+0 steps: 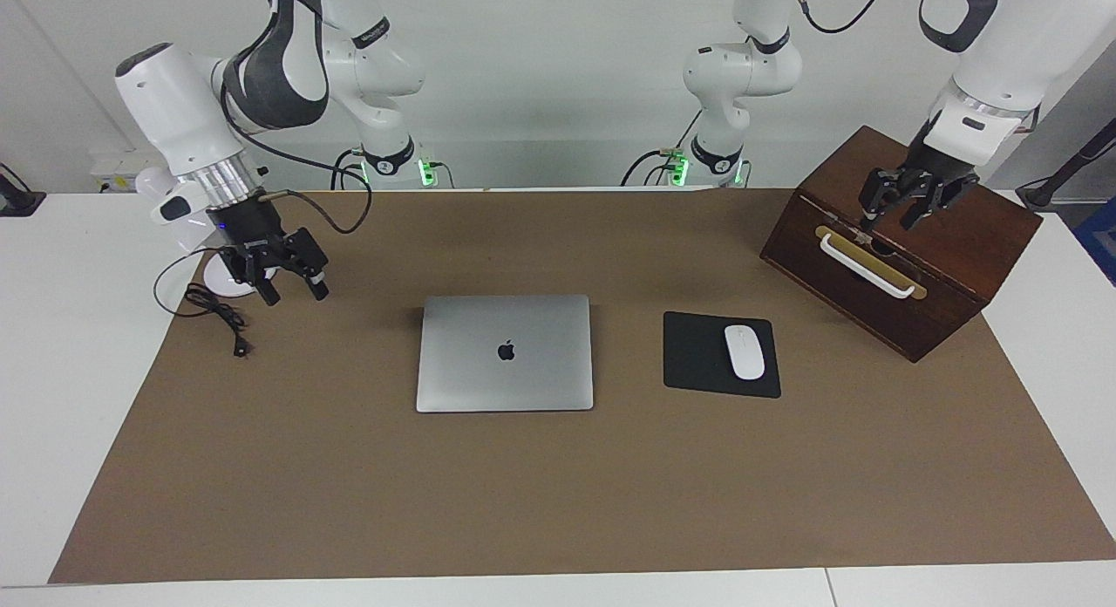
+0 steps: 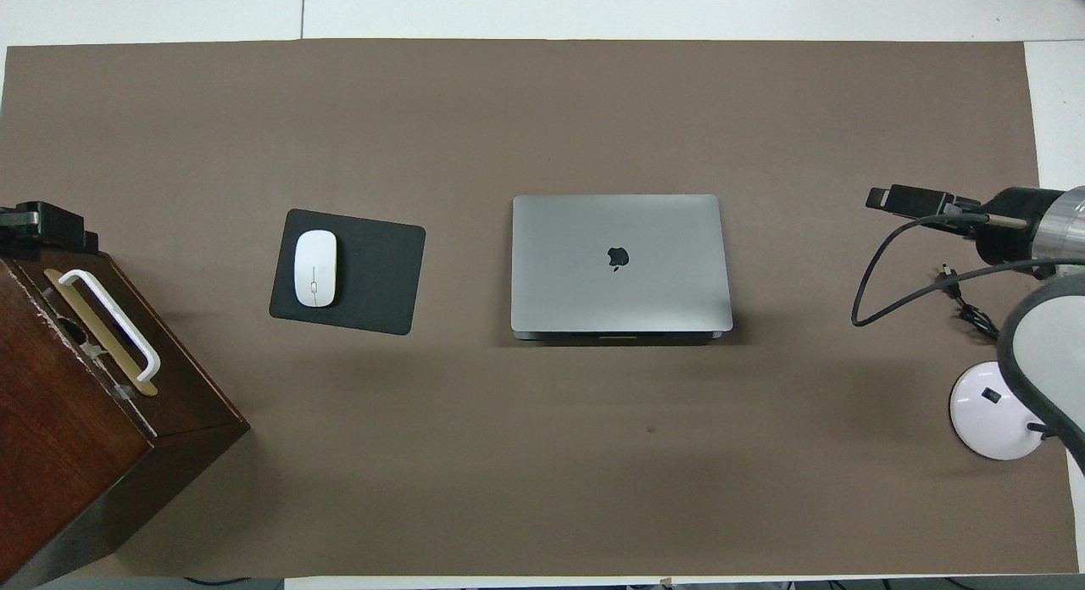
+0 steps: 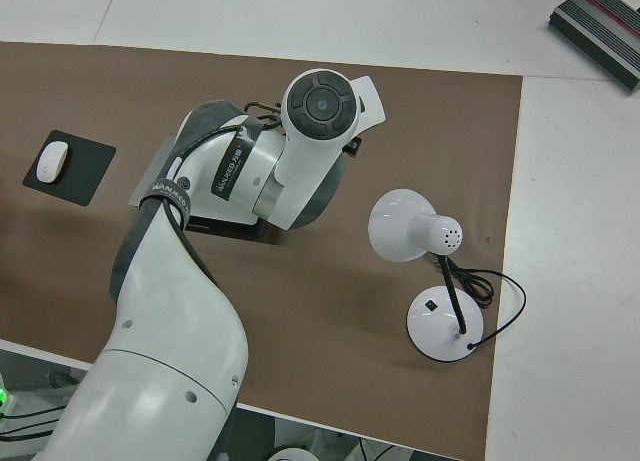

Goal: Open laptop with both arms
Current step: 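Move the right gripper toward the laptop while the left gripper advances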

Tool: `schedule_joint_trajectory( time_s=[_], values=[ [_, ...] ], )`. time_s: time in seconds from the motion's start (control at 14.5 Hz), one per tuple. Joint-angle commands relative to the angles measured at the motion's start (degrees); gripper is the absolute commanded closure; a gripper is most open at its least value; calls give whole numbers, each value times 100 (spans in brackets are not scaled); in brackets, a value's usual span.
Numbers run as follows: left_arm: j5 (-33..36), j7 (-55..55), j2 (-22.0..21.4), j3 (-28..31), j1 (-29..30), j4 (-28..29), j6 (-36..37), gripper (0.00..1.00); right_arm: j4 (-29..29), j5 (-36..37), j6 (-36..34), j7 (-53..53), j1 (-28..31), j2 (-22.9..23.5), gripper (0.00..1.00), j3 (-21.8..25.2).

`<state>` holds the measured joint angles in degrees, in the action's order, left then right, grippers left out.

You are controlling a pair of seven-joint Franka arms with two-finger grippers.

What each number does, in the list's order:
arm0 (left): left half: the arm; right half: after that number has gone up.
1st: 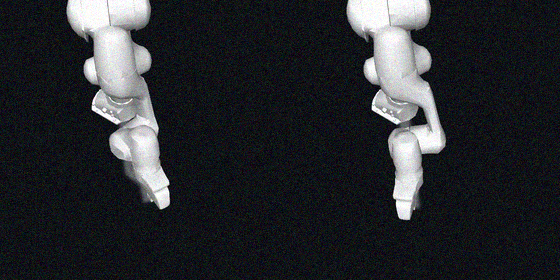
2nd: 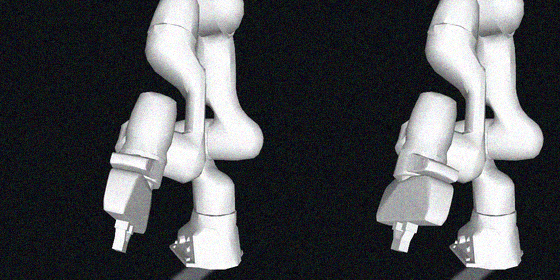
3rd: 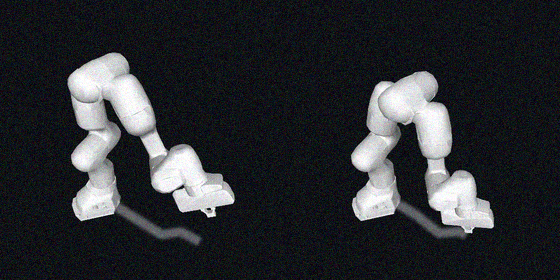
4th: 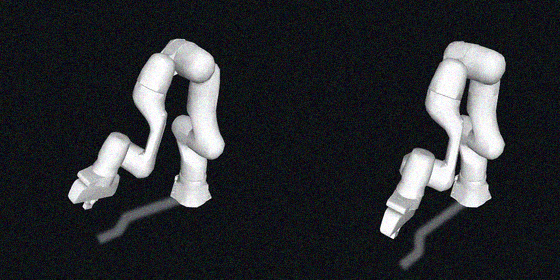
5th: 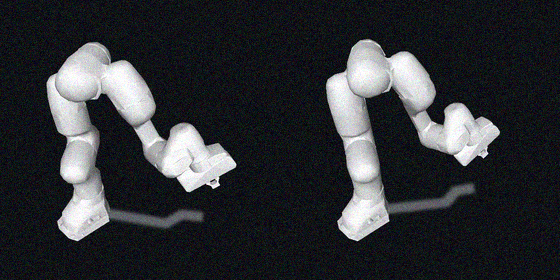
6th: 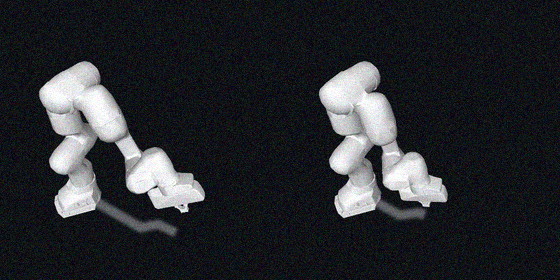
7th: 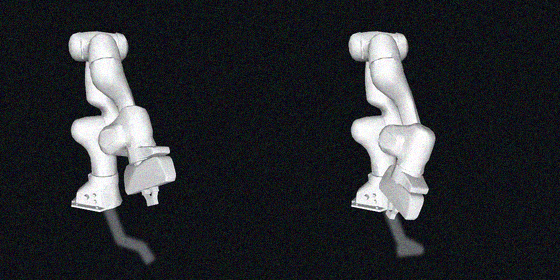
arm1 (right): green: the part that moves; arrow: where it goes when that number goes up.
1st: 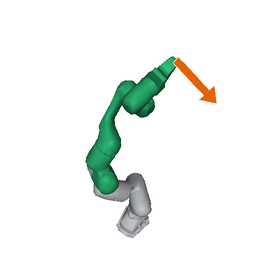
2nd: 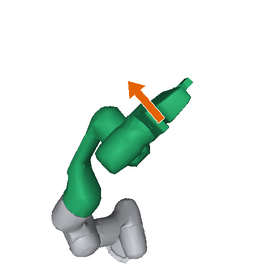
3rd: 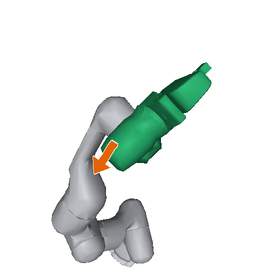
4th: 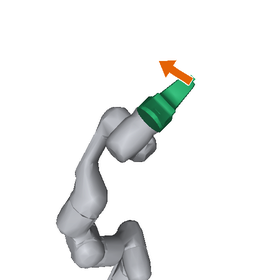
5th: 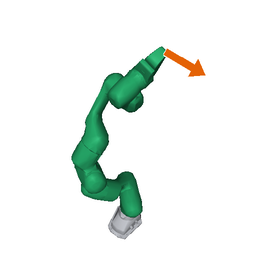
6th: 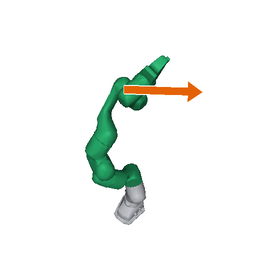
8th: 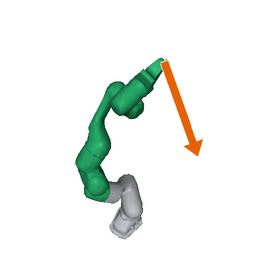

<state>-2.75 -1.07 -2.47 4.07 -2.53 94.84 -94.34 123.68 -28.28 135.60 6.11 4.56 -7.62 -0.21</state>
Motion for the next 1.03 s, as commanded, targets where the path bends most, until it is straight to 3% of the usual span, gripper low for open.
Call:
schedule_joint_trajectory(
  time_s=[0.0,0.14,0.62,0.96],
  values=[
    [56,37,-122,-12,24,131,-102,100,332,-571,151,84,-17,-240,0,-41],
    [56,106,-122,-12,24,131,-111,100,560,-1010,413,92,-34,-292,0,-76],
    [20,274,-174,-20,-2,272,-286,100,1501,-2899,2302,92,-1430,-451,0,-76],
    [-243,300,-517,-90,-90,1175,-1137,100,1695,-4577,3340,145,-2379,-442,0,-76]
  ],
)
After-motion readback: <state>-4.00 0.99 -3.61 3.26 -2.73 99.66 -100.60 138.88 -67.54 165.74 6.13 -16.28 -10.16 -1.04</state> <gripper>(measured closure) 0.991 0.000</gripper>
